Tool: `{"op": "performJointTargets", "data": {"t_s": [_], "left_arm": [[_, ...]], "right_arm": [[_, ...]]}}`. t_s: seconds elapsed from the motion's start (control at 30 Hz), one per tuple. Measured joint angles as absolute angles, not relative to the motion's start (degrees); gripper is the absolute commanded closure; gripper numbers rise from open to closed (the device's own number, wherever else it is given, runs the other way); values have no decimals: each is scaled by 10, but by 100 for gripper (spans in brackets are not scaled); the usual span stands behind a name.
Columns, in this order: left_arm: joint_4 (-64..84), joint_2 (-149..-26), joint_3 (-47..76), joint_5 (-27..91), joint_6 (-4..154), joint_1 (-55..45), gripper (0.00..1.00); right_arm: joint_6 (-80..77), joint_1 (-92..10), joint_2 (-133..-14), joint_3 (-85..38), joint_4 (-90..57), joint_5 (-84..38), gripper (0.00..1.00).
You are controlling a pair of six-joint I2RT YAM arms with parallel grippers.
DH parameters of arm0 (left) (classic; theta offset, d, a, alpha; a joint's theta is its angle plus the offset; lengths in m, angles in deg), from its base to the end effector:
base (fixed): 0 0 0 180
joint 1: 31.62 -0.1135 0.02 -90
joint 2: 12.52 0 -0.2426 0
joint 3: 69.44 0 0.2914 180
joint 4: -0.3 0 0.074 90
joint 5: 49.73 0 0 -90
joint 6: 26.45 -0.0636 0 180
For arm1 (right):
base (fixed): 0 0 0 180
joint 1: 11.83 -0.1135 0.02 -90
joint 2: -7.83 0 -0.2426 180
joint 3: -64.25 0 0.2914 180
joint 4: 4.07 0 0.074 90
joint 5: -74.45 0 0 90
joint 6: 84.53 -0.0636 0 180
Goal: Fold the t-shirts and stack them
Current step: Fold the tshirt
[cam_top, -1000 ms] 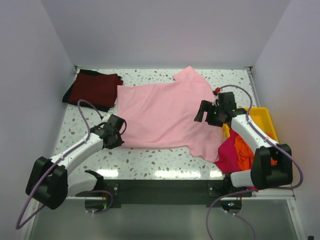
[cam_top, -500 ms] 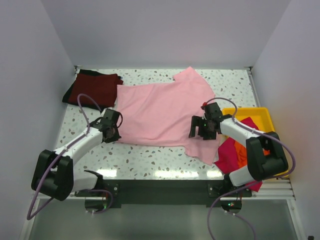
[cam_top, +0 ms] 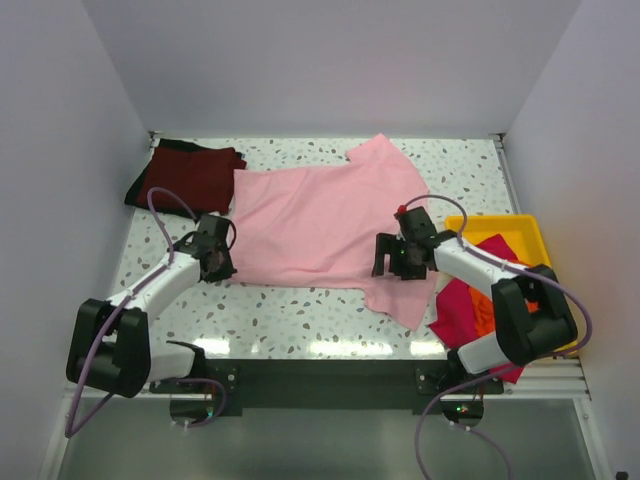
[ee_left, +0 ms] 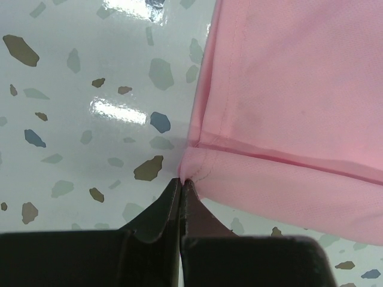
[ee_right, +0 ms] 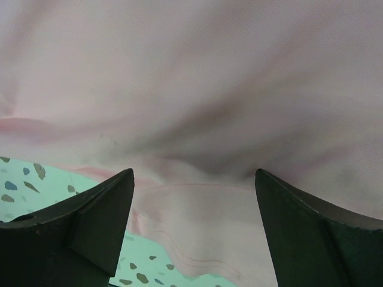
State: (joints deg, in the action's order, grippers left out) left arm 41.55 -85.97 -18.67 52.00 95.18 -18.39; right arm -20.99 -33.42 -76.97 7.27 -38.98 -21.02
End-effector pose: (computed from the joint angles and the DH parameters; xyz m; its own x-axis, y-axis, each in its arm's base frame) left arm 0.2752 -0.0514 0.1113 -0.8164 -0.3355 -0.4700 -0.3418 0.9368 -0.0750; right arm 0.2941 0.1229 0.0971 -0.9212 0.1125 -0.3724 0.0040 0.9600 0.2800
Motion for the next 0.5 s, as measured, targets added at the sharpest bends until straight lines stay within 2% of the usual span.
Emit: {"op": "performJointTargets", "data": {"t_s": [0.13, 0.27, 0.33, 0.43, 0.5], "left_arm": [[415, -857, -186, 518, 952, -184, 100], [411, -854, -187, 509, 947, -185, 100], [407, -853, -186, 505, 944, -185, 100], [400, -849, -187, 495, 942, -185, 100], [397, -847, -186, 488, 940, -185, 100]], "right_arm": [[-223, -356, -709, 73, -432, -184, 15], [-244, -361, -587, 82, -486, -142, 16], [-260, -361, -527, 104, -511, -122, 19], [-288, -361, -484, 144, -554, -115, 30], [-311, -361, -483, 168, -577, -116, 32]]}}
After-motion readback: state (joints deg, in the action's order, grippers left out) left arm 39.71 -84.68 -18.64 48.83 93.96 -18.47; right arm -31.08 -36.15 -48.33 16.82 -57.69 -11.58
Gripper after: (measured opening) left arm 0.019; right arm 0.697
